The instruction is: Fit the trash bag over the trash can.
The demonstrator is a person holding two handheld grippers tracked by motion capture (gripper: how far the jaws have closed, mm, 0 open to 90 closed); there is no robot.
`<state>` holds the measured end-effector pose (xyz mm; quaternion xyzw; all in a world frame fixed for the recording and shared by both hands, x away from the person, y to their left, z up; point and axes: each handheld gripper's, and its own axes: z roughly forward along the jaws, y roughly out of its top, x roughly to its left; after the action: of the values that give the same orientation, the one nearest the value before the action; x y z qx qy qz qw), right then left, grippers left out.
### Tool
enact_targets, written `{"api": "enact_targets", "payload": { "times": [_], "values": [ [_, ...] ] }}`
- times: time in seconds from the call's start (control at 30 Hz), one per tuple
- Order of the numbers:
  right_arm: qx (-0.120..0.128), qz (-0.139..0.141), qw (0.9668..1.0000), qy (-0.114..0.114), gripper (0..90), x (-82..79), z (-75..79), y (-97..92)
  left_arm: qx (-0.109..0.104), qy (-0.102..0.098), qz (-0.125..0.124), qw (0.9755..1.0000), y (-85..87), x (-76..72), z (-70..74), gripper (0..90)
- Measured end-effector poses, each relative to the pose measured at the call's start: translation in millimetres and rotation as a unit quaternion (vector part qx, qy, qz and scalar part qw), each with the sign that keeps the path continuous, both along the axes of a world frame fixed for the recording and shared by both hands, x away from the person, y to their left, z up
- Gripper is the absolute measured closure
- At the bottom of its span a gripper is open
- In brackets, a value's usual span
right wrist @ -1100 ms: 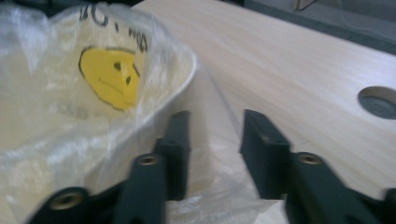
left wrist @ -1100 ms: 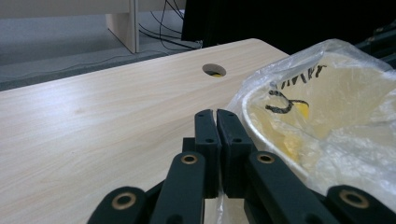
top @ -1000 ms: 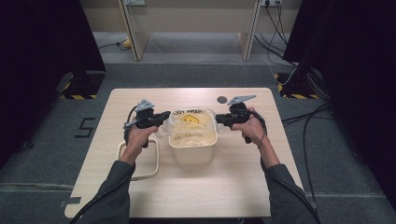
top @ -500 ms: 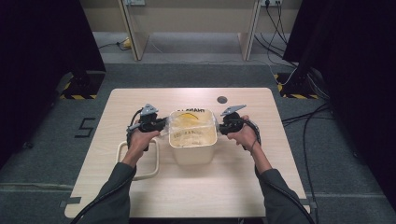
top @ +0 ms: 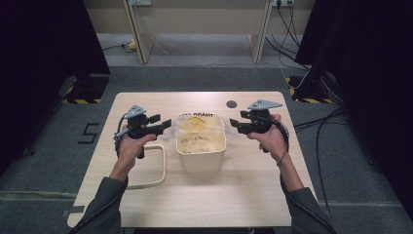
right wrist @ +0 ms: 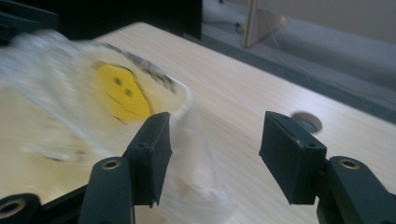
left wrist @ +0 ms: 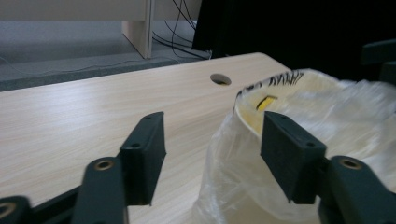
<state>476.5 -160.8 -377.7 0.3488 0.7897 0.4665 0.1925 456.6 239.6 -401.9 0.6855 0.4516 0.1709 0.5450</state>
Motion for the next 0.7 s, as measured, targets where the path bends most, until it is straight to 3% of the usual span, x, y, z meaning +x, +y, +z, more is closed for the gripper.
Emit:
{"api": "enact_targets", "payload": {
  "times": [0.1,0.23,0.37,0.4,0.43,0.47,0.57,0.67,0.7],
  "values": [
    [0.007,0.04,0.999,-0.018,43.4,-15.2,11.0,11.7,-0.003,-0.006,-0.01,0.9999,2.1,-10.1,6.8,37.1],
    [-0.01,0.093,0.9953,-0.021,43.8,-29.8,10.6,35.4,0.008,-0.01,-0.046,0.9988,-5.4,-31.9,12.9,38.2],
    [-0.032,0.105,0.9939,-0.017,44.7,-28.1,-1.9,52.8,0.022,-0.004,-0.08,0.9965,-18.8,-46.9,7.6,36.8],
    [-0.046,0.101,0.9936,-0.018,49.0,-24.9,-6.5,55.2,0.03,-0.003,-0.084,0.996,-21.3,-48.3,6.1,37.7],
    [-0.051,0.102,0.9933,-0.018,55.2,-23.3,-8.8,56.0,0.043,-0.007,-0.09,0.995,-24.3,-49.9,3.7,40.1],
    [-0.051,0.106,0.993,-0.015,63.8,-22.2,-11.0,56.0,0.058,-0.018,-0.102,0.9929,-26.4,-51.2,1.1,48.2],
    [-0.063,0.121,0.9905,-0.018,75.9,-27.1,-10.4,54.8,0.08,-0.037,-0.125,0.9882,-29.4,-56.1,-3.6,73.5],
    [-0.072,0.133,0.9882,-0.025,81.3,-39.9,-1.9,52.0,0.106,-0.047,-0.133,0.9843,-28.9,-61.5,-6.6,82.0],
    [-0.072,0.136,0.9878,-0.024,81.9,-45.2,-0.2,50.7,0.103,-0.045,-0.135,0.9844,-28.1,-62.8,-8.5,83.8]
  ]
}}
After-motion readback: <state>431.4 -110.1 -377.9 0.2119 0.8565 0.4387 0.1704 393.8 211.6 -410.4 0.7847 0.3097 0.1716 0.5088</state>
